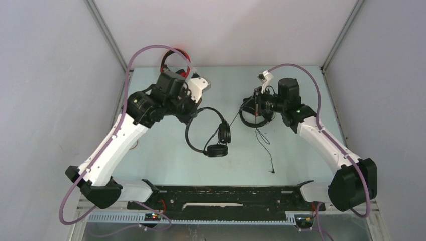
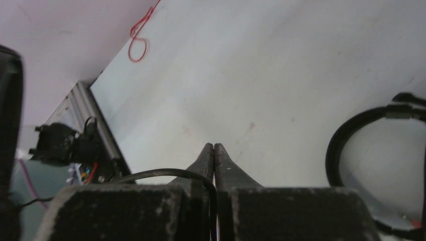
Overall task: Wrap the headphones
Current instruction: Wrap the headphones cable around the headphones.
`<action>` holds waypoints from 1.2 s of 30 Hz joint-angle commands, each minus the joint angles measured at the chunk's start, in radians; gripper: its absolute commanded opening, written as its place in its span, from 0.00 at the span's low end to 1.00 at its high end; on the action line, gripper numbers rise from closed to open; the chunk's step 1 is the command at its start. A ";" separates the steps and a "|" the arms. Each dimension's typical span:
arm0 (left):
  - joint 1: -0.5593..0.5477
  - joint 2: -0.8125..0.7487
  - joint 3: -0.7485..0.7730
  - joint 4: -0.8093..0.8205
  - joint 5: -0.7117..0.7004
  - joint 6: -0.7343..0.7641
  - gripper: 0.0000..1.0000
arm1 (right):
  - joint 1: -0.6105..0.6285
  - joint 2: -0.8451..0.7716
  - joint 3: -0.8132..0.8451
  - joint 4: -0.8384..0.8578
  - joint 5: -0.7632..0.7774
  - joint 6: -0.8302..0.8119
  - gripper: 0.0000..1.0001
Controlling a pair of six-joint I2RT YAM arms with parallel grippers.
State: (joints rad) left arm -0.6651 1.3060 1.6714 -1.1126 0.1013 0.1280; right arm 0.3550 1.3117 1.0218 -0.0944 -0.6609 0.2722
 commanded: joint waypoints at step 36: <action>-0.055 0.020 -0.231 0.249 -0.213 0.121 0.00 | 0.057 0.130 0.443 -0.425 -0.252 0.094 0.00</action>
State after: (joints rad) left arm -0.7155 1.3174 1.4258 -0.8974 -0.0338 0.2455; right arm 0.4038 1.4738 1.4559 -0.6006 -0.8227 0.3161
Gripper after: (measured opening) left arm 0.010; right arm 0.007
